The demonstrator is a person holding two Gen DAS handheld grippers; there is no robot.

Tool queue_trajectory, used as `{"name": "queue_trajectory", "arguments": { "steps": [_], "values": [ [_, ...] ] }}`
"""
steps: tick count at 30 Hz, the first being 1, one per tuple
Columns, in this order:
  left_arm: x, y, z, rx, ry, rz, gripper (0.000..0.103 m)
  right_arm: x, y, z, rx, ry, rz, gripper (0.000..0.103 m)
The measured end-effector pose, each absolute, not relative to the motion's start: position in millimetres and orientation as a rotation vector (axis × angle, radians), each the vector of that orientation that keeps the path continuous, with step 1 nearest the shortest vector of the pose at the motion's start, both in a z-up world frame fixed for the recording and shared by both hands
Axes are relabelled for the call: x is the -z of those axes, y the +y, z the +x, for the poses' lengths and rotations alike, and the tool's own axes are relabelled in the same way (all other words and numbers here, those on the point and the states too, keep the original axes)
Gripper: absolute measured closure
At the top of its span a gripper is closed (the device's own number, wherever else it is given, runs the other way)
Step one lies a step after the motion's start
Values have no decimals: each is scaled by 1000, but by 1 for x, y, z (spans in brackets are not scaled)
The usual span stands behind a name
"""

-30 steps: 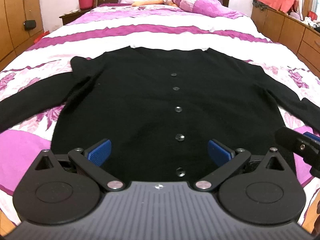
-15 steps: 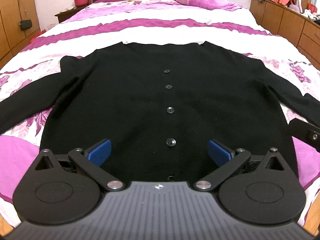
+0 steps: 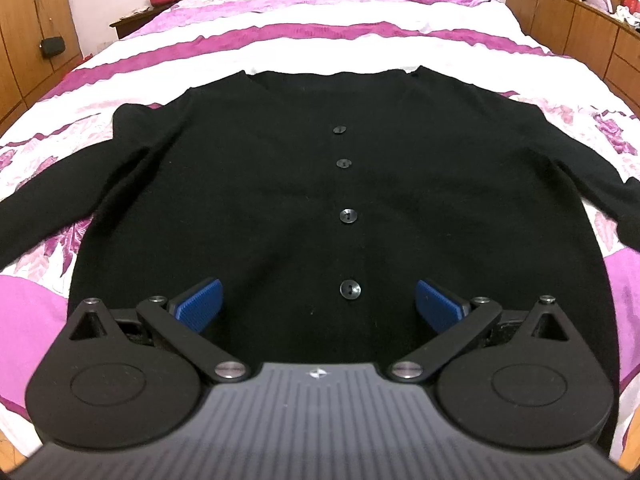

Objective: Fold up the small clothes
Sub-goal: 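Reach the right gripper to the black cardigan's sleeve and grasp it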

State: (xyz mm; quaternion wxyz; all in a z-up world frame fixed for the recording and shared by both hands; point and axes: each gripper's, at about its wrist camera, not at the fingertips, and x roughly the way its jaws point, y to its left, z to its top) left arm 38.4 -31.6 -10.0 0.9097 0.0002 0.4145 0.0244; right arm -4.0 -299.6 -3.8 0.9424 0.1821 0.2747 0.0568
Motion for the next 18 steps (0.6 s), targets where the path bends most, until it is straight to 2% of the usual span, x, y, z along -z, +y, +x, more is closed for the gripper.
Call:
{"name": "queue_trajectory", "arguments": {
  "steps": [18],
  "values": [
    [27, -42, 56, -29, 874, -3, 0, 25, -371, 17, 73, 576, 457, 0]
  ]
}}
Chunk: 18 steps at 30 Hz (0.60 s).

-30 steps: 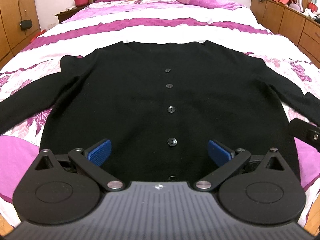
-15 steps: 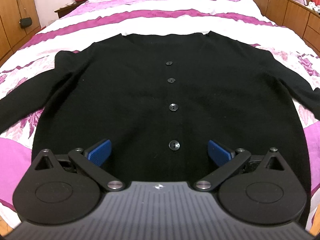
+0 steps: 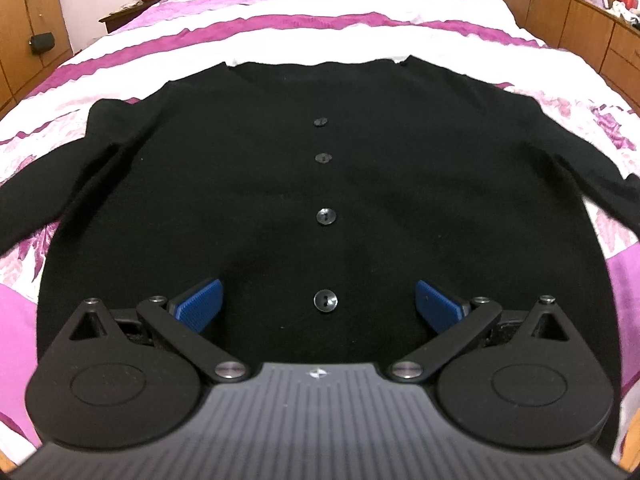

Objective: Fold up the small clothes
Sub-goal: 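Reach the right gripper to the black cardigan's sleeve and grasp it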

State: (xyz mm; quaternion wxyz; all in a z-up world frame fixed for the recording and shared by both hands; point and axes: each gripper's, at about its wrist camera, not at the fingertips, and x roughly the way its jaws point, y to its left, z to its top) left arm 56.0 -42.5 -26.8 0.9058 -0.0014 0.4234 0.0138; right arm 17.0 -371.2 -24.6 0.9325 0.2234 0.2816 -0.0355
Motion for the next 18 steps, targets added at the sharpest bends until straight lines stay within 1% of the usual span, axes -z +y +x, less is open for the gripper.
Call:
{"name": "queue_trajectory", "arguments": {
  "steps": [6, 14, 18],
  "values": [
    [43, -41, 62, -19, 893, -1, 0, 48, -392, 34, 147, 621, 535, 0],
    [55, -41, 66, -20, 888, -3, 0, 57, -414, 49, 180, 564, 600, 0],
    [56, -42, 63, -15, 878, 6, 0, 69, -431, 54, 156, 499, 703, 0]
  ]
}}
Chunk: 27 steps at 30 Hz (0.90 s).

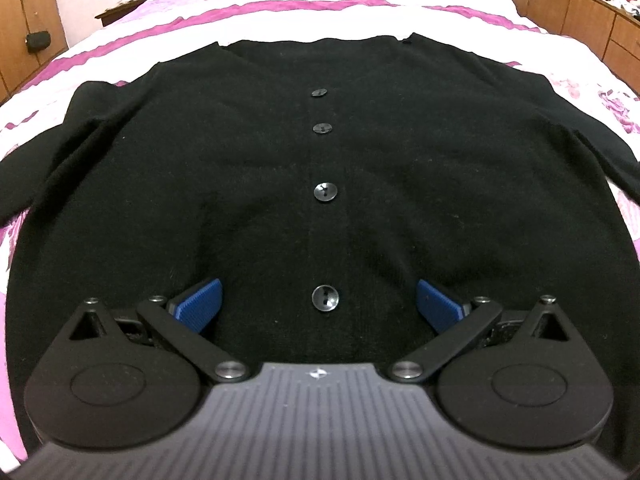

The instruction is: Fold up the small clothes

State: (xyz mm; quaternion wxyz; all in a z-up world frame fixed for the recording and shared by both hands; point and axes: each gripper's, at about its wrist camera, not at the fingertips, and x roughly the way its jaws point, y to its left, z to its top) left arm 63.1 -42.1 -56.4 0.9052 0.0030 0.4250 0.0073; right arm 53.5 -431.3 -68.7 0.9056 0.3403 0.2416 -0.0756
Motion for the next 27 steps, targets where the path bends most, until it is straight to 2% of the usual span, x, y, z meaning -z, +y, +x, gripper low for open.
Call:
{"name": "queue_trajectory", "arguments": {
  "steps": [4, 5, 6, 7, 8, 9, 10, 13, 27],
  "values": [
    [56, -42, 60, 0, 855, 17, 0, 65, -444, 49, 159, 448, 811, 4],
    [56, -42, 59, 3, 848, 20, 0, 63, -447, 48, 164, 435, 818, 15],
    [55, -42, 58, 5, 844, 21, 0, 60, -448, 47, 173, 421, 809, 33],
    [54, -41, 58, 6, 842, 20, 0, 56, -449, 47, 187, 413, 784, 40],
    [53, -41, 58, 8, 840, 18, 0, 54, -450, 48, 192, 414, 762, 56],
    [51, -40, 58, 11, 840, 17, 0, 52, -451, 50, 188, 417, 742, 79],
    [50, -39, 58, 14, 840, 14, 0, 50, -452, 53, 184, 423, 725, 87],
    [42, -34, 55, 20, 837, -5, 0, 42, -450, 53, 164, 418, 684, 94],
    [1, 23, 35, -101, 741, -64, 0, -49, -374, 72, -53, 263, 415, 95]
  ]
}}
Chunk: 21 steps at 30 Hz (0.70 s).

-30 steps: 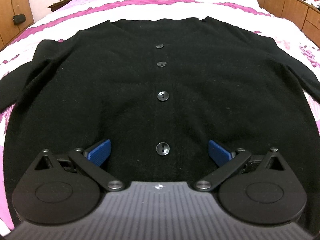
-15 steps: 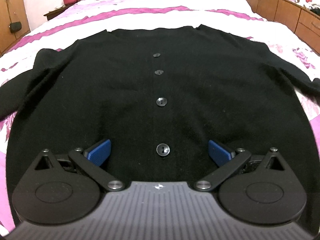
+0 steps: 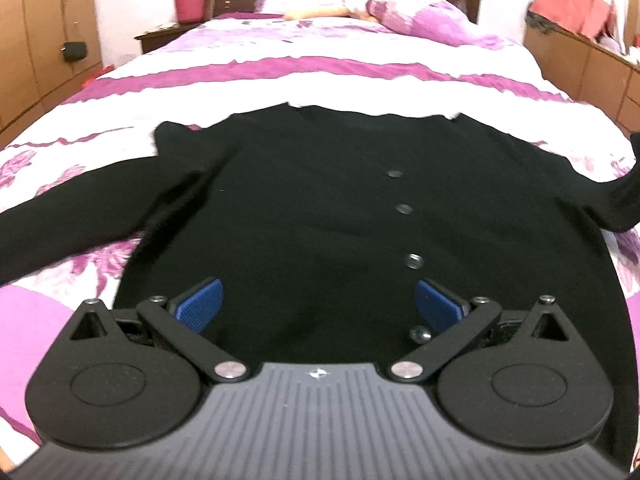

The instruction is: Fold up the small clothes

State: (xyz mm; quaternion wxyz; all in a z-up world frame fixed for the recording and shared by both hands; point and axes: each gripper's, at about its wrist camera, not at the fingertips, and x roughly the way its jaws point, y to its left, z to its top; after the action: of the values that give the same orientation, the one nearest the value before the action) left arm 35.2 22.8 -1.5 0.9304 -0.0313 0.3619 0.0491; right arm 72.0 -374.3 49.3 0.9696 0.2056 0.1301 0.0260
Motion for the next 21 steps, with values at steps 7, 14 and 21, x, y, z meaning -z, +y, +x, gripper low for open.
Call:
{"name": "queue_trajectory", "arguments": {
  "steps": [7, 14, 21],
  "values": [
    [-5, 49, 29, -143, 718, -114, 0, -71, -305, 96, -197, 263, 278, 95],
    [-1, 65, 34, -165, 722, -147, 0, -51, -228, 125, -341, 374, 147, 95],
    [14, 73, 42, -166, 745, -134, 0, 10, -173, 142, -395, 545, 31, 94]
  ]
}}
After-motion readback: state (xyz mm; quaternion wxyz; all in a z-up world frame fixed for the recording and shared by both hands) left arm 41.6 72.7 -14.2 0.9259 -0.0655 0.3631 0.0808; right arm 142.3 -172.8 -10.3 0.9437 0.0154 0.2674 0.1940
